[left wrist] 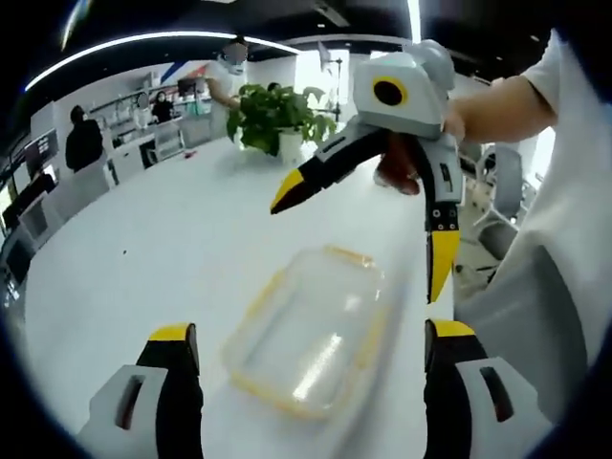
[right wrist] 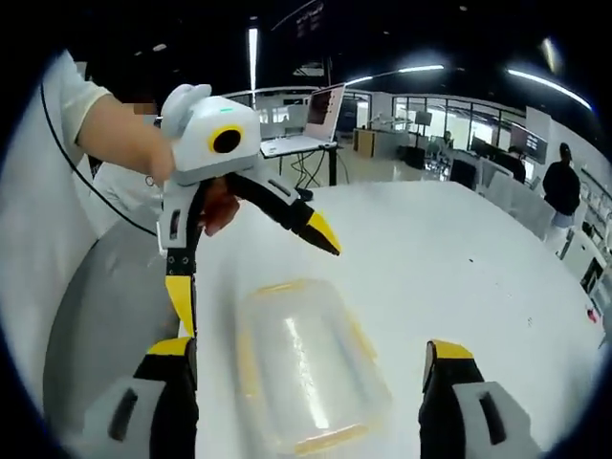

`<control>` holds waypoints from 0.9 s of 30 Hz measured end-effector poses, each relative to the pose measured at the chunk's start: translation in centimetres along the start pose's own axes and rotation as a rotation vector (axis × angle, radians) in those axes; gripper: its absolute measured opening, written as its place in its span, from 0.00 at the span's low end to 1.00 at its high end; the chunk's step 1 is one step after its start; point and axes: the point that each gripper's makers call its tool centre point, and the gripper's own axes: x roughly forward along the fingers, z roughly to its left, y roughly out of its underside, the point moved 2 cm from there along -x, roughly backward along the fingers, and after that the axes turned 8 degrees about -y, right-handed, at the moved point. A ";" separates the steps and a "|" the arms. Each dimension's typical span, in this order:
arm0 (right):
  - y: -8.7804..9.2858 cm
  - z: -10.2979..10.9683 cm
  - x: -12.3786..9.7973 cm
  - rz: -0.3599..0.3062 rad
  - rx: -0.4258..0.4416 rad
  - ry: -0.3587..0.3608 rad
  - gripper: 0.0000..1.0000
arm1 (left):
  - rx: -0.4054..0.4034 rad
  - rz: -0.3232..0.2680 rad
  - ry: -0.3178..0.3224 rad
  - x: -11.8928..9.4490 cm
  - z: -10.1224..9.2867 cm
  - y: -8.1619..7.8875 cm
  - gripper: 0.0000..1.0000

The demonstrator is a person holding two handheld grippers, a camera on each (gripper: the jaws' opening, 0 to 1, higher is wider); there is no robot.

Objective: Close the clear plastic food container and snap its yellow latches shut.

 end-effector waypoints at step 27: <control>5.1 -0.5 -1.1 -0.045 0.041 0.107 0.79 | 0.000 0.012 -0.039 0.4 1.9 3.6 0.89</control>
